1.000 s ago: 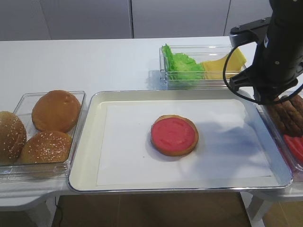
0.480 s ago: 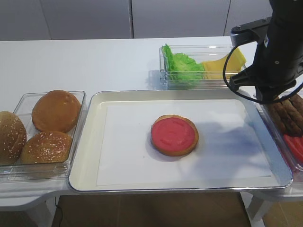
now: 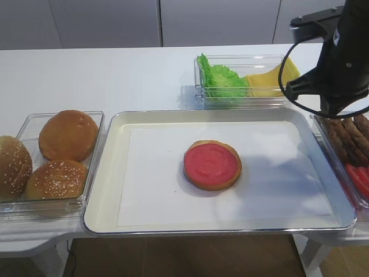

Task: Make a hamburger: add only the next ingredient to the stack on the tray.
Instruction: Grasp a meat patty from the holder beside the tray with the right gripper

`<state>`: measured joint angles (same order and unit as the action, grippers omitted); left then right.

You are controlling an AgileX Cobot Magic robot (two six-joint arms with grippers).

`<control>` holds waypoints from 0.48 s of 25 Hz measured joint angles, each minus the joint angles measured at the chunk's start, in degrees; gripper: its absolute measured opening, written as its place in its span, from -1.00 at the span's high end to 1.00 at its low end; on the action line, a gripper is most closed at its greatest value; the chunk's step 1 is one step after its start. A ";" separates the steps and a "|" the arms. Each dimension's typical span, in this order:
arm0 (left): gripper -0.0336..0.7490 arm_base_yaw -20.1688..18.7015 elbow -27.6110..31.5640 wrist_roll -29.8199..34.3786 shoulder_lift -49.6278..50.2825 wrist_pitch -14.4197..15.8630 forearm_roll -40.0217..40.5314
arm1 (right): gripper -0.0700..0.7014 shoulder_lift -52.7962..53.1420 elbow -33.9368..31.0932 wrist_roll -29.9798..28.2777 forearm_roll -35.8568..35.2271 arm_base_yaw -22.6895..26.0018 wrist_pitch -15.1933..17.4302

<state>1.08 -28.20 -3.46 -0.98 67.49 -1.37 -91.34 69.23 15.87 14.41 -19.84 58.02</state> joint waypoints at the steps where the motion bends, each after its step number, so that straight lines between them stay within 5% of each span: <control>1: 0.16 0.00 0.00 0.00 0.00 0.00 0.00 | 0.74 0.46 0.00 0.00 0.00 0.00 0.03; 8: 0.16 0.00 0.00 0.00 0.00 0.00 0.00 | 0.75 2.05 0.00 0.00 0.13 0.00 0.59; 12: 0.16 0.00 0.00 0.00 0.00 0.00 0.00 | 0.42 1.80 0.00 -0.26 -0.50 0.00 0.63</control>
<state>1.08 -28.20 -3.46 -0.98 67.49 -1.37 -89.54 69.23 15.61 13.91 -19.84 58.65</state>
